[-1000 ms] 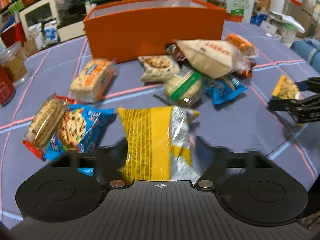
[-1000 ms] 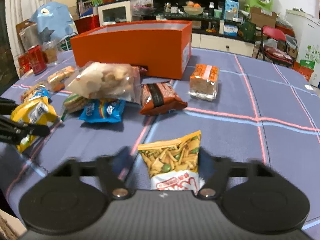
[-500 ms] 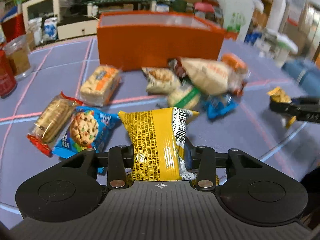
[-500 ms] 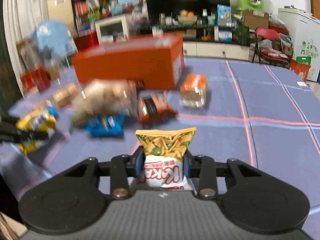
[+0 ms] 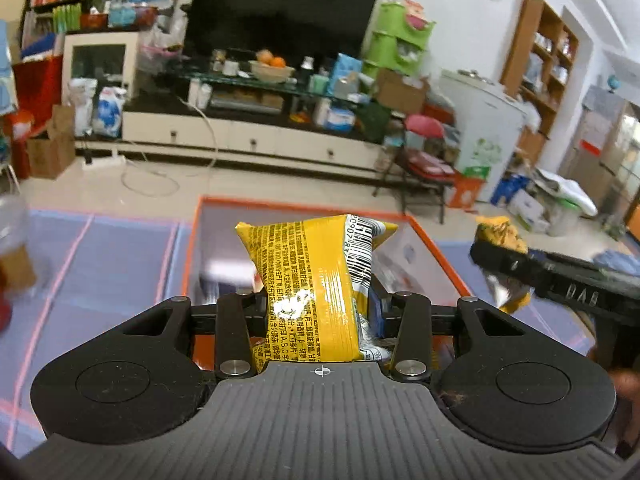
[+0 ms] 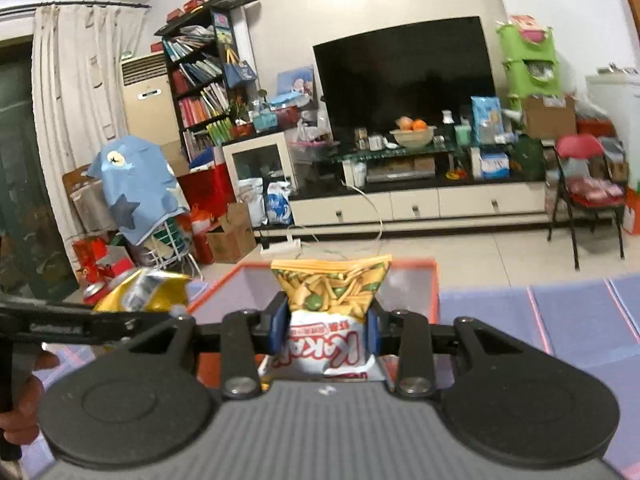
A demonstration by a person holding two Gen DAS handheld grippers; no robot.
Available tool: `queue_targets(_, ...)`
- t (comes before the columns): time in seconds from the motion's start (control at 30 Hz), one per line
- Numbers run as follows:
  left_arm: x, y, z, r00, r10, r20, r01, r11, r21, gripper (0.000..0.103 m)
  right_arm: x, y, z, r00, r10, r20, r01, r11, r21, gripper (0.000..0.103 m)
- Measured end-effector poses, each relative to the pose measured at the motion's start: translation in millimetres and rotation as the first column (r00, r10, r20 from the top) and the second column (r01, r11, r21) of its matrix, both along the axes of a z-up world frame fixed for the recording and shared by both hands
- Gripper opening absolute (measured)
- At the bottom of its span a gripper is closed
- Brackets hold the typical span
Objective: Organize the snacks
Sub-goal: 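Carry both bags over the orange box and open both grippers inside, then grasp the blue cookie packet with the left gripper while the right grasps the orange wafer packet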
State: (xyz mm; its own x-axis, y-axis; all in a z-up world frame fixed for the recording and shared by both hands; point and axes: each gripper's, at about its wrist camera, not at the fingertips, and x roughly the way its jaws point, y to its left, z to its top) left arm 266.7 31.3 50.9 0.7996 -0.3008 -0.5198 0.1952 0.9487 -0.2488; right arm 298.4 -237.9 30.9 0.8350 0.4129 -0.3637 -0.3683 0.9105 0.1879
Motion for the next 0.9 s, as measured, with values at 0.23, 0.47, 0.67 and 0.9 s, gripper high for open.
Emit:
queue_targets(0.23,85,-1,-34,0.997,0.036,-0.074,-0.032,0.998,0.051,0.0,66,37,-35,0.998,0.042,-0.051,-0.046,0.995,-0.083,0.037)
queue_targets(0.47,99,5,-60,0.989,0.063,-0.134,-0.054,0.996,0.068,0.005,75,42,-51,0.997,0.031,-0.073,-0.035,0.998,-0.052,0.058)
queue_targets(0.67,13,24,-23,1.0,0.028,0.007,-0.028,0.999,0.041,0.045,9,14,-8,0.998,0.011,0.055,-0.01,1.0,-0.006,0.095)
queue_targets(0.9,-90,57,-44,0.993,0.111,-0.027,-0.108,0.989,0.104,0.05,-100,-31,-35,0.998,0.013,-0.067,-0.008,0.998,0.068,0.102)
